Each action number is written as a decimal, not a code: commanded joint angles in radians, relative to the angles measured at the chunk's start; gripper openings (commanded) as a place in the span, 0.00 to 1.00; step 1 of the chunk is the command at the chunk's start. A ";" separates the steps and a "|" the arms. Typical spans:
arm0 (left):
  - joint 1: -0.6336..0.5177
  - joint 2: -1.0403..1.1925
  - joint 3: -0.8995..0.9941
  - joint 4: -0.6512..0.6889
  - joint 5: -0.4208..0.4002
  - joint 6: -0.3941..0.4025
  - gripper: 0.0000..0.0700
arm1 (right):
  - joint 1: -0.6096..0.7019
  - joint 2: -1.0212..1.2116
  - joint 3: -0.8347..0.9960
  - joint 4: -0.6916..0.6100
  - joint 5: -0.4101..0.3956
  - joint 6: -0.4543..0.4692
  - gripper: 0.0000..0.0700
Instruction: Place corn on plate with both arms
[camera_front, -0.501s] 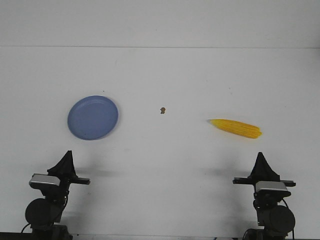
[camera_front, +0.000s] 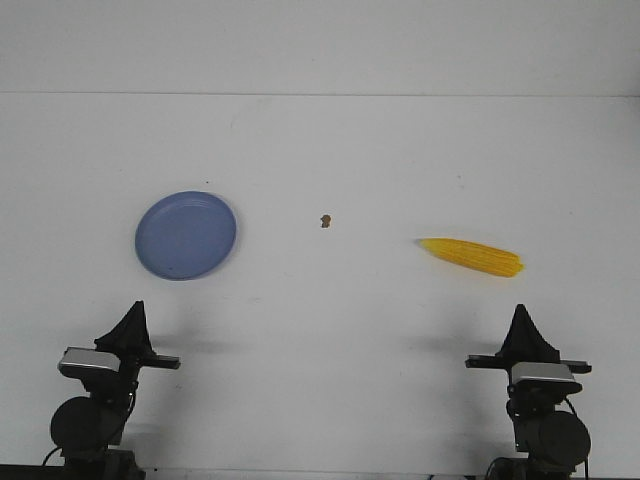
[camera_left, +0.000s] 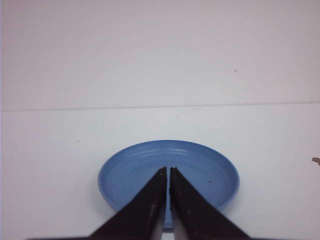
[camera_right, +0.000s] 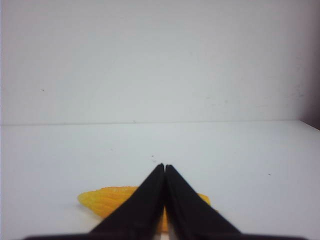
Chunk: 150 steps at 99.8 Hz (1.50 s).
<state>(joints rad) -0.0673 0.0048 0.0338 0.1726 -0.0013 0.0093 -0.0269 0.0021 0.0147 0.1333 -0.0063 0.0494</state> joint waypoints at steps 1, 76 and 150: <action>0.001 -0.002 -0.020 0.013 -0.003 -0.002 0.02 | 0.001 -0.001 -0.002 0.013 0.000 0.010 0.00; 0.001 0.063 0.207 -0.092 -0.003 -0.079 0.02 | 0.001 0.030 0.205 -0.262 -0.019 0.045 0.00; 0.001 0.822 1.013 -0.980 -0.002 -0.101 0.02 | 0.001 0.679 0.850 -0.845 -0.020 0.033 0.00</action>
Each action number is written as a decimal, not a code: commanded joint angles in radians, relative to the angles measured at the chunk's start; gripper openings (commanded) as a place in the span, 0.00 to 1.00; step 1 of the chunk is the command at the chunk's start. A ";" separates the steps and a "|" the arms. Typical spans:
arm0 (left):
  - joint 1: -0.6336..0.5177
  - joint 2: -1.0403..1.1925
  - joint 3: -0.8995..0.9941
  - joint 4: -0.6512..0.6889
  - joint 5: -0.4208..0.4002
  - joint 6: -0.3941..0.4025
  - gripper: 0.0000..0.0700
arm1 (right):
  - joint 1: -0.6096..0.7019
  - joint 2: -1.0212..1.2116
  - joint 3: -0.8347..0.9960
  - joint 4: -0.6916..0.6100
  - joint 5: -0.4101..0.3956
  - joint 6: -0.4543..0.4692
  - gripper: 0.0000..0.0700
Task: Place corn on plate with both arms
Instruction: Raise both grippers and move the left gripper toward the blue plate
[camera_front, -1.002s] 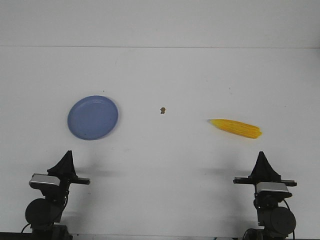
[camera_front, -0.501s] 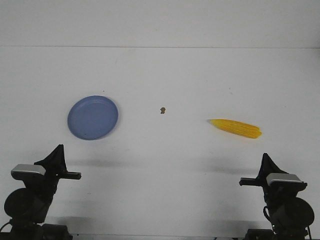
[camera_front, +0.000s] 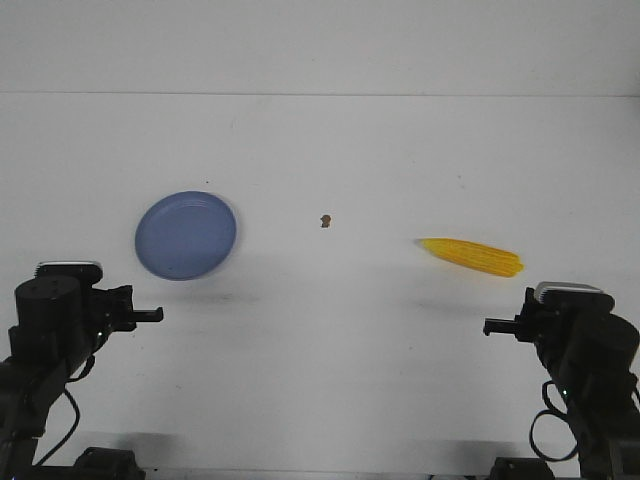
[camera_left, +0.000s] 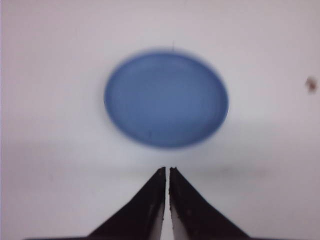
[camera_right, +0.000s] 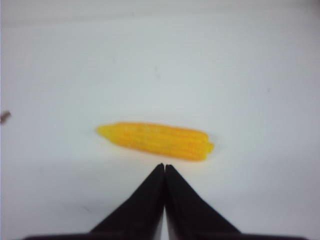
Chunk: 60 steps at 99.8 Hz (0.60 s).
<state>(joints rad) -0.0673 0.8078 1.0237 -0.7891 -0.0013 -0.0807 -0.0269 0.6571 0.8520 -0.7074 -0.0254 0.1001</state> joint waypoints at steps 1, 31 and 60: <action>0.001 0.025 0.024 -0.021 -0.002 -0.011 0.02 | 0.000 0.029 0.013 -0.005 -0.002 -0.018 0.00; 0.001 0.028 0.024 -0.018 -0.002 -0.010 0.02 | 0.001 0.065 0.013 -0.012 -0.001 -0.018 0.00; 0.001 0.000 0.024 0.000 -0.002 -0.019 0.33 | 0.001 0.041 0.013 -0.011 -0.002 -0.018 0.45</action>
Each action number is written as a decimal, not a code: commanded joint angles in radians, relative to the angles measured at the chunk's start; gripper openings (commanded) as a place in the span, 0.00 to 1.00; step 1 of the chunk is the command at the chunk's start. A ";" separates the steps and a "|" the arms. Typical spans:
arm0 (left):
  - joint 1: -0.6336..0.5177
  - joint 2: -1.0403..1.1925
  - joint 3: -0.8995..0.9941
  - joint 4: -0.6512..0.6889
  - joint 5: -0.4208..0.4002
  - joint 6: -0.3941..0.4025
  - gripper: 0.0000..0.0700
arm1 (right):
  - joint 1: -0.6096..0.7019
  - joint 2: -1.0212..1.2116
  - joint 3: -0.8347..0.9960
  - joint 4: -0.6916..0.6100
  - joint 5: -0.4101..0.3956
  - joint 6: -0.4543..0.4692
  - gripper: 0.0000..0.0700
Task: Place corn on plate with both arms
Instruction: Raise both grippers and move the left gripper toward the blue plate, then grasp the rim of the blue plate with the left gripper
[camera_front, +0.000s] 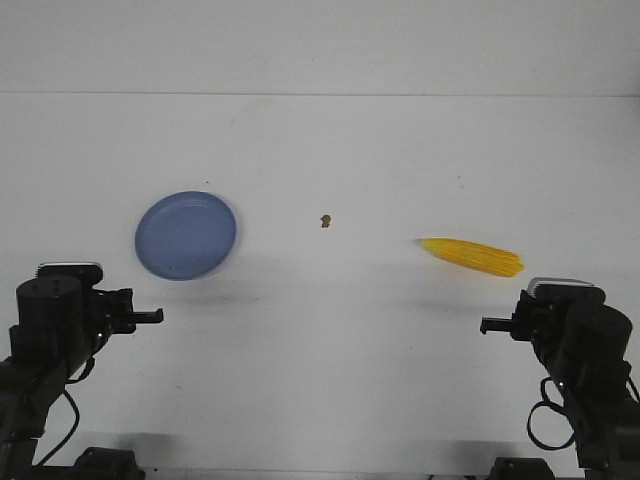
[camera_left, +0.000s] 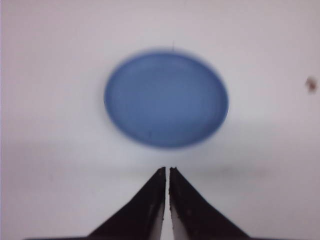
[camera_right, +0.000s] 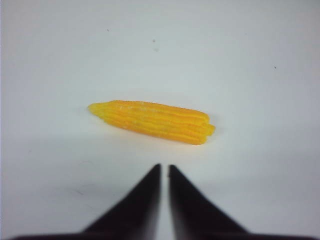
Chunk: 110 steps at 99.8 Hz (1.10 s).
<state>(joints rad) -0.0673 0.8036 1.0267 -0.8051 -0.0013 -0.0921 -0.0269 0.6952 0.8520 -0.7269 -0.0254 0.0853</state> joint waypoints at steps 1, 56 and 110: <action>0.001 0.004 0.021 0.018 -0.002 -0.008 0.37 | 0.001 0.002 0.013 0.008 -0.002 -0.003 0.50; 0.045 0.126 0.022 0.121 -0.003 -0.048 0.79 | 0.001 -0.007 0.013 0.037 -0.001 0.005 0.90; 0.199 0.787 0.190 0.308 0.053 -0.074 0.78 | 0.001 -0.007 0.013 0.040 -0.001 0.005 0.90</action>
<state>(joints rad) 0.1253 1.5257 1.1786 -0.5007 0.0494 -0.1589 -0.0269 0.6849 0.8520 -0.6979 -0.0257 0.0856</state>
